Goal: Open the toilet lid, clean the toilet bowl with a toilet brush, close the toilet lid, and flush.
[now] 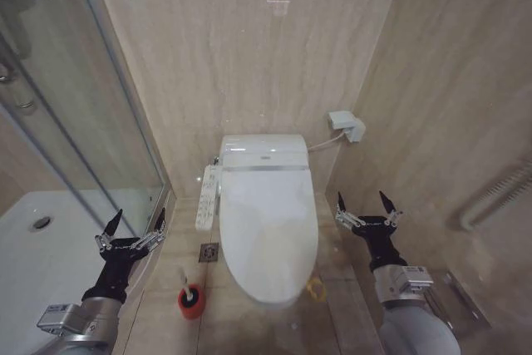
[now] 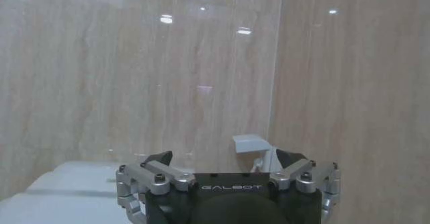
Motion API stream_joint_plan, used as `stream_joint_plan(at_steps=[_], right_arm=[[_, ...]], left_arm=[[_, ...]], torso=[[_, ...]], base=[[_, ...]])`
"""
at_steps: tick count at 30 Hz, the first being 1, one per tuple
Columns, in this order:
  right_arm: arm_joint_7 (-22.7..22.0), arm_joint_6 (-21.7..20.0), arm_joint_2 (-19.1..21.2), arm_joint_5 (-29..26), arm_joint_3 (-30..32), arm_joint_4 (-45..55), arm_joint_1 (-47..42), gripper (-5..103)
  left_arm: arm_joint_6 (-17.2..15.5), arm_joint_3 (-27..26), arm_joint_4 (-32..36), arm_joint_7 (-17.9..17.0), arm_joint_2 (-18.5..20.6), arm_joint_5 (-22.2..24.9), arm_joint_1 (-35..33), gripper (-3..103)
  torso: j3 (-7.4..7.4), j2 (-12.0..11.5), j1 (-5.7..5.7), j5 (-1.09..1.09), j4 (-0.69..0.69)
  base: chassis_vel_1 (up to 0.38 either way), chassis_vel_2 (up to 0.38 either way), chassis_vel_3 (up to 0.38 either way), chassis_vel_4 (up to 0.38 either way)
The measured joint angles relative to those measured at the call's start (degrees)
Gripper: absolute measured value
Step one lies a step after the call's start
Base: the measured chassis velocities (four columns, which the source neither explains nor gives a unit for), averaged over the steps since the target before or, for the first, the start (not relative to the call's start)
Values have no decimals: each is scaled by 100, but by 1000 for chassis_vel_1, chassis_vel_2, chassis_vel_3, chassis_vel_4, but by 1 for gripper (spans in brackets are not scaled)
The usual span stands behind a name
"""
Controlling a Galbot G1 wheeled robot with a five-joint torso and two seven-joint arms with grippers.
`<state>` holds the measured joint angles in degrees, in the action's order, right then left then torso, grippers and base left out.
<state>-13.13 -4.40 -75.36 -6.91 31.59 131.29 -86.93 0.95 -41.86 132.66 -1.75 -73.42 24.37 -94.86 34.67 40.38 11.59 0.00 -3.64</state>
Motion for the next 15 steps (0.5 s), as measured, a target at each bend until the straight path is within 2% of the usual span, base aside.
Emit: stream_joint_plan(at_steps=[3,6,15], right_arm=[[0,0,0,0,0,0,-1,100],[0,0,0,0,0,0,-2,100],[0,0,0,0,0,0,5,100]], left_arm=[[0,0,0,0,0,0,-1,100],[0,0,0,0,0,0,-1,100],[0,0,0,0,0,0,6,100]], torso=[[-1,1,-2,1,-3],[-1,2,-2,1,-4],[4,-3,10,0,-2]], base=[[202,-198,-197,197],[43,-88,-115,98],[-15,11,15,-11]])
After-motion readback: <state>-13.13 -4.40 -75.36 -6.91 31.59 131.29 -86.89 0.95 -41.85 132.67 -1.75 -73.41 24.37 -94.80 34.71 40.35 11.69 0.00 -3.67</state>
